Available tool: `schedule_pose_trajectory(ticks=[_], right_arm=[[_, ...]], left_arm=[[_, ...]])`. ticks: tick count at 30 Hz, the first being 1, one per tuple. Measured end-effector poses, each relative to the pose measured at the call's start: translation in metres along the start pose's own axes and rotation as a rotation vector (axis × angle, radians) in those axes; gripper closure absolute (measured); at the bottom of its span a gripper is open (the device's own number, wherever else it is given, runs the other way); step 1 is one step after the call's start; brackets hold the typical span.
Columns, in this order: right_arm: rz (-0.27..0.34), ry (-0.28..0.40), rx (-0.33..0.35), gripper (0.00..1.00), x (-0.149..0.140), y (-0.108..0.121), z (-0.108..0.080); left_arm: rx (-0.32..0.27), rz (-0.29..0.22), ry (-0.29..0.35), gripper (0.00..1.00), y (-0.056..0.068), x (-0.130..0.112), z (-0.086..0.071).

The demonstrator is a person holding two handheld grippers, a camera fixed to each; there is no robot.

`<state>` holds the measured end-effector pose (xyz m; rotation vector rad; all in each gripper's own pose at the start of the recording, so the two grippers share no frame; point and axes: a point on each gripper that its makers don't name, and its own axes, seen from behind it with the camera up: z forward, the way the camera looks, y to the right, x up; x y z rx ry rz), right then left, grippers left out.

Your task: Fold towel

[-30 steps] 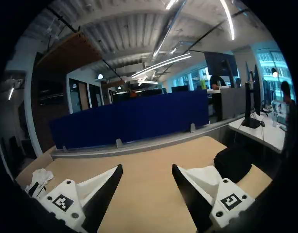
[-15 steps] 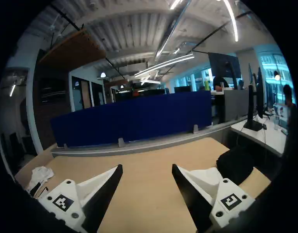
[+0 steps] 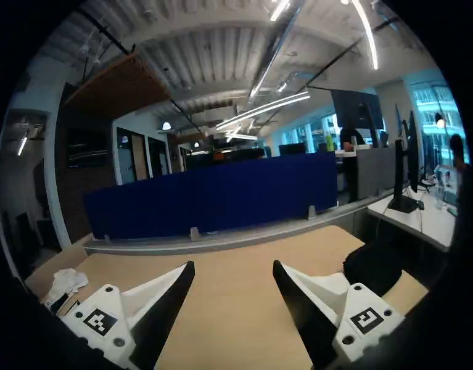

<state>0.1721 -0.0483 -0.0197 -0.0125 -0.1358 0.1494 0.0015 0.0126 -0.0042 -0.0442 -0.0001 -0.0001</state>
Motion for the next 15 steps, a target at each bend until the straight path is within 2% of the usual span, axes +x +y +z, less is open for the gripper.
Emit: schedule_pose_trajectory(ticks=[8,15], right_arm=[[-0.028,0.055,0.029,0.01,0.015,0.006,-0.011],[-0.078,0.094,0.013,0.00,0.001,0.031,-0.008]], left_arm=[[0.000,0.000,0.000,0.05,0.000,0.000,0.000],[0.000,0.000,0.000,0.05,0.000,0.000,0.000]])
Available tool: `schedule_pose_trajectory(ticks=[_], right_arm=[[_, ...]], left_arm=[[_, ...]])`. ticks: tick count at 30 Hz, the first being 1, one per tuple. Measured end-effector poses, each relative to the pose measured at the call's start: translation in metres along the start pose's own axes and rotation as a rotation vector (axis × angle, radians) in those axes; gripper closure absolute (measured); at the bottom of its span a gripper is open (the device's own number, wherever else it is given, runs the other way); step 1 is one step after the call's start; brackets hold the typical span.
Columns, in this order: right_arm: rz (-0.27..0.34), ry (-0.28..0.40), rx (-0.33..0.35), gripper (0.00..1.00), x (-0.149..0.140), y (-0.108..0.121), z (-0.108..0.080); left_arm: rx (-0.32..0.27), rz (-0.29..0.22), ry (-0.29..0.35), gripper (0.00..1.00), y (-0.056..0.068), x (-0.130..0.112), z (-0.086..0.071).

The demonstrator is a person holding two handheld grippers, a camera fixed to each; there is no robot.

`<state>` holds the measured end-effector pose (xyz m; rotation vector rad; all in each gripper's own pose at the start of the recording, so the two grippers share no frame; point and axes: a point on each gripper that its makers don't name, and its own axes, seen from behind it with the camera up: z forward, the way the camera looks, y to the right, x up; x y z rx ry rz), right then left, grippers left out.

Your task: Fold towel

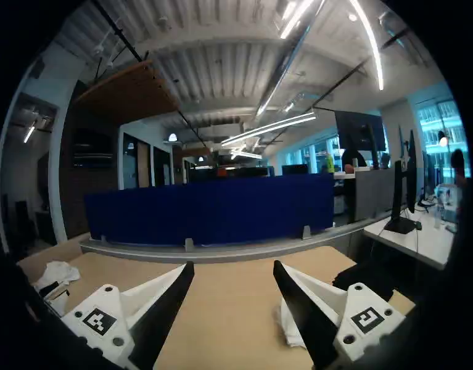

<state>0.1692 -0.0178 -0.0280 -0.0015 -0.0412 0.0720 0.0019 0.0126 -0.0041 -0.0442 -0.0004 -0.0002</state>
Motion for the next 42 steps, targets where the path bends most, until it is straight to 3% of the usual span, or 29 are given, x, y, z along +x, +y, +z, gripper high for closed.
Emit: schedule_pose_trajectory(ticks=[11,23,33,42], right_arm=[[-0.029,0.032,0.028,0.00,-0.063,0.016,0.014],[-0.015,0.013,0.026,0.01,-0.139,0.038,0.026],[0.025,0.048,0.017,0.01,-0.146,0.045,0.034],[0.016,0.031,-0.010,0.00,-0.159,0.049,0.037]], left_arm=[[0.000,0.000,0.000,0.05,-0.001,-0.001,0.000],[0.000,0.000,0.000,0.05,0.000,0.000,0.000],[0.000,0.000,0.000,0.05,0.000,0.000,0.000],[0.000,0.000,0.000,0.05,-0.001,0.000,0.000]])
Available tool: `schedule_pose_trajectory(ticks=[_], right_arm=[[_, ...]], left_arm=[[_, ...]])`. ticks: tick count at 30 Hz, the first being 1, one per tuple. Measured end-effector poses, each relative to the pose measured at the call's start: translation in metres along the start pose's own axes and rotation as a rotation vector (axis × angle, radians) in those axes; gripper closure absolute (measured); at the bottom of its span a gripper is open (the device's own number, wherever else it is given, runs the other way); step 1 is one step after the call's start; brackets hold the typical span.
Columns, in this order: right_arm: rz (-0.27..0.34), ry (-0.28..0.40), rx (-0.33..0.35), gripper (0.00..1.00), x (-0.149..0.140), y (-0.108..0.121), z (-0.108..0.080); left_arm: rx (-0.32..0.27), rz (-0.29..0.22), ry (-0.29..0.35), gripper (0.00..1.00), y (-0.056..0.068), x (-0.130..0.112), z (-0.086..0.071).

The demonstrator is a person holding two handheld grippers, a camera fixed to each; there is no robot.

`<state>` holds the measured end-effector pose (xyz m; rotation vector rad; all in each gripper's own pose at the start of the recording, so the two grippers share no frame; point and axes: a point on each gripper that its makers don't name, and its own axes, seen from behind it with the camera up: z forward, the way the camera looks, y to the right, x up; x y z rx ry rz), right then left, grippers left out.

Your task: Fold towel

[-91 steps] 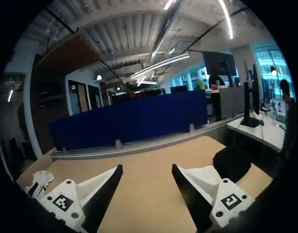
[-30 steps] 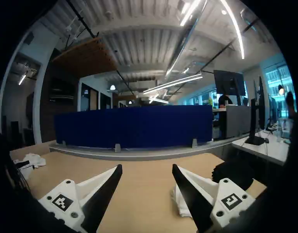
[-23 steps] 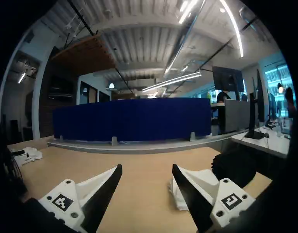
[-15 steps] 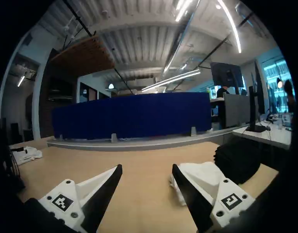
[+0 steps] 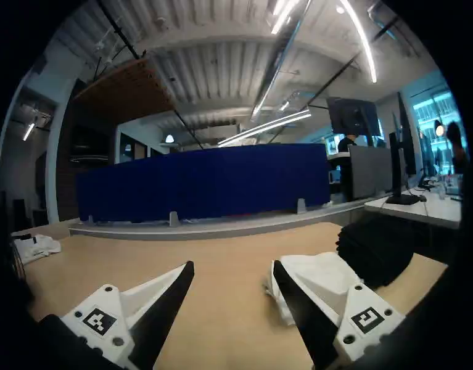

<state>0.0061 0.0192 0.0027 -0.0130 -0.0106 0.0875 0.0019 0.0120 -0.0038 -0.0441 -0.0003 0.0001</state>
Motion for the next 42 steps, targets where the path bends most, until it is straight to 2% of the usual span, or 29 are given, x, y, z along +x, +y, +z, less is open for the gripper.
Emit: schedule_pose_trajectory(ticks=[14,23,42], right_arm=[[-0.038,0.009,0.003,0.00,-0.001,-0.006,-0.005],[-0.089,0.011,0.021,0.01,-0.007,-0.017,-0.006],[-0.089,0.009,0.021,0.01,-0.007,-0.017,-0.006]], left_arm=[[0.000,0.000,0.000,0.05,0.000,0.000,0.000],[0.000,0.000,0.000,0.05,0.000,0.000,0.000],[0.000,0.000,0.000,0.05,0.000,0.000,0.000]])
